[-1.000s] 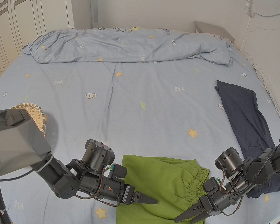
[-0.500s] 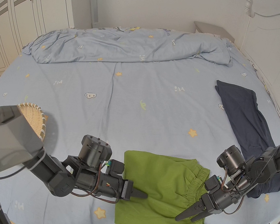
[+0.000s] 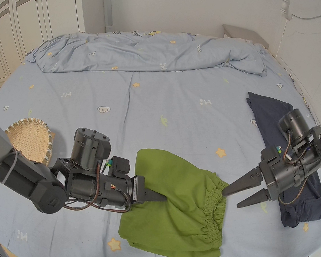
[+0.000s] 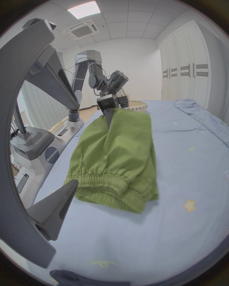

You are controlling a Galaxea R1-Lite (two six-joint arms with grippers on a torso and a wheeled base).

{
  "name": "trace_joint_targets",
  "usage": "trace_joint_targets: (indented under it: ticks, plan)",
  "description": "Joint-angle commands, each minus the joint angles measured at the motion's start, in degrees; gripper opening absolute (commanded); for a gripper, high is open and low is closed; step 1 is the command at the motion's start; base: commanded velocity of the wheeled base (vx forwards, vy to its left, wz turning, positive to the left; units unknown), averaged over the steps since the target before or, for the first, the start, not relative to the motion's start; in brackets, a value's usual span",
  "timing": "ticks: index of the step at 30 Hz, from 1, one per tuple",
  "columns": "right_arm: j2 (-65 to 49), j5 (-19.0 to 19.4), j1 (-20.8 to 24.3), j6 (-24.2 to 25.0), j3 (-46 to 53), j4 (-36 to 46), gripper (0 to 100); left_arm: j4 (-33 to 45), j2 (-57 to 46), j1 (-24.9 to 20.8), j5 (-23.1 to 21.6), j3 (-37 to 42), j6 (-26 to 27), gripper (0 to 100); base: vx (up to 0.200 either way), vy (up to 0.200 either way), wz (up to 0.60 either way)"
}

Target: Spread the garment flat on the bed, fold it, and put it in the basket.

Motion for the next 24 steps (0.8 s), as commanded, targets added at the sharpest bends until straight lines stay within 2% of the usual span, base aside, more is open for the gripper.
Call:
trace_joint_targets:
  ticks: [1,5,9,11,12,18,24]
  plan:
    - [-1.76,0.03,-3.76,-1.37,-2.34,1.15,100,2.36,-2.87,2.32,0.55,-1.16,2.19,0,0.0,0.0,0.0]
    - [-1.94,0.03,-3.76,-1.37,-2.34,1.24,100,10.98,-4.36,5.4,0.55,-2.65,11.16,0,0.0,0.0,0.0]
    - [-1.94,0.03,-3.85,-1.46,-2.34,1.15,100,27.5,-9.02,9.7,0.55,-7.84,22.32,0,0.0,0.0,0.0]
    - [-1.94,0.03,-3.85,-1.46,-2.34,1.15,100,29.26,-9.55,10.14,0.55,-8.45,23.38,0,0.0,0.0,0.0]
    - [-1.85,0.03,-3.85,-1.37,-2.34,1.15,100,38.13,-12.27,13.04,0.55,-12.32,27.86,0,0.0,0.0,0.0]
    - [-1.85,0.03,-3.85,-1.37,-2.34,1.15,100,45.16,-14.91,16.82,0.46,-15.57,31.29,0,0.0,0.0,0.0]
    - [-2.46,0.03,-3.94,-1.19,-2.43,1.24,100,45.25,-14.47,16.82,0.46,-15.48,31.55,0,0.0,0.033,0.0]
